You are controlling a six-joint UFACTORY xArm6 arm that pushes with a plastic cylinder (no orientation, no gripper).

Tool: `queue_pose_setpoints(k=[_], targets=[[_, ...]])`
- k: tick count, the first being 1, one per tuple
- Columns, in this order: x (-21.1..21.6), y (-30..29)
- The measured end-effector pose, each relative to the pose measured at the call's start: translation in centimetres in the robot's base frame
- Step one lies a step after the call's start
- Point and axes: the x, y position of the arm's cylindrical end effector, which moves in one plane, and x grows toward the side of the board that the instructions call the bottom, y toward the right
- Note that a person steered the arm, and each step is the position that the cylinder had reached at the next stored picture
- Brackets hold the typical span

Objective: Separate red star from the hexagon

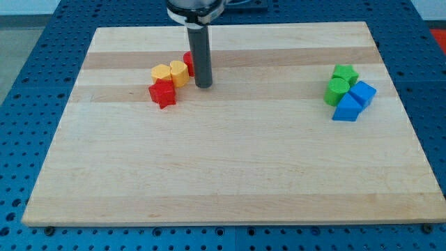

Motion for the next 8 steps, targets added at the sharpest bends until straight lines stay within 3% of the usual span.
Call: queue_pose_setpoints(k=[2,5,8], targets=[[3.8,-0.9],[4.0,-7.7],[4.7,-9.7]])
